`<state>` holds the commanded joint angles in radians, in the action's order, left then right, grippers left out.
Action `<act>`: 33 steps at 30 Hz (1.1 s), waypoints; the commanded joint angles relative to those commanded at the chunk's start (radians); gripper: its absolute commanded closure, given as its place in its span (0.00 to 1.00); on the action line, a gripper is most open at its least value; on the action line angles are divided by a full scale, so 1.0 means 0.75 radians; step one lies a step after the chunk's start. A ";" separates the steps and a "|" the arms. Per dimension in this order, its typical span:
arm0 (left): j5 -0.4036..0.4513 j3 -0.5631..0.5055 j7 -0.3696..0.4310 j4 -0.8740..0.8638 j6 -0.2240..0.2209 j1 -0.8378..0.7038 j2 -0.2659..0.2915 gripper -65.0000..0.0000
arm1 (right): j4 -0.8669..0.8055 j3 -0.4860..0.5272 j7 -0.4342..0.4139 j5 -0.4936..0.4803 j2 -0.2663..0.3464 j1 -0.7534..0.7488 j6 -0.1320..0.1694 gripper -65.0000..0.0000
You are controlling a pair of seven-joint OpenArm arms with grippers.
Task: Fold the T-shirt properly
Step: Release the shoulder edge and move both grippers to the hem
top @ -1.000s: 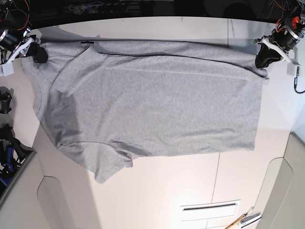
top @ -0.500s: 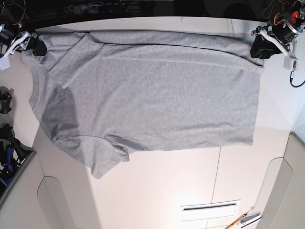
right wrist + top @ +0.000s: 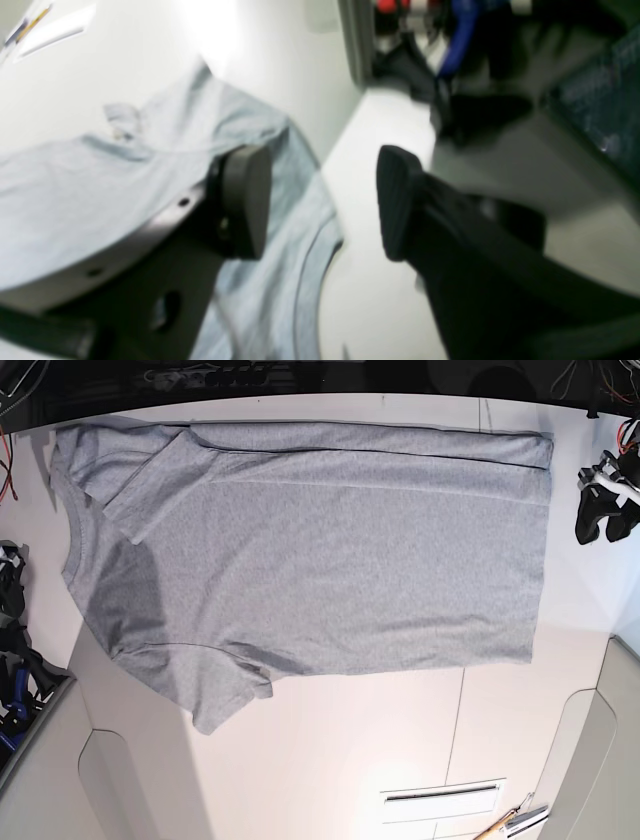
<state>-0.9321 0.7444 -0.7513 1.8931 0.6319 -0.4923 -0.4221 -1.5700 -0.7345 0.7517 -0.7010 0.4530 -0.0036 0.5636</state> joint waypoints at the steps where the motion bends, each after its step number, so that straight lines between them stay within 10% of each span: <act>1: 0.014 0.000 0.001 -0.007 -0.003 0.033 -0.005 0.35 | 0.049 0.055 -0.017 0.034 0.007 0.056 -0.004 0.49; 16: 0.210 -0.363 0.100 -0.765 -0.061 0.697 -0.139 0.35 | 1.340 0.571 -0.651 0.403 0.012 0.773 -0.009 0.49; 23: 0.322 -0.607 0.203 -1.223 -0.060 0.986 -0.138 0.35 | 1.427 0.590 -0.658 0.437 -0.011 0.761 -0.003 0.49; 33: 0.384 -0.706 0.204 -1.268 -0.060 1.011 -0.005 0.35 | 1.427 0.590 -0.617 0.433 -0.100 0.761 0.027 0.49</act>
<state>-0.6441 0.2146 -0.5980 0.9421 0.5873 0.2661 -0.4259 -0.4999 -0.2920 0.2890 -0.3763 0.3782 0.5674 0.5842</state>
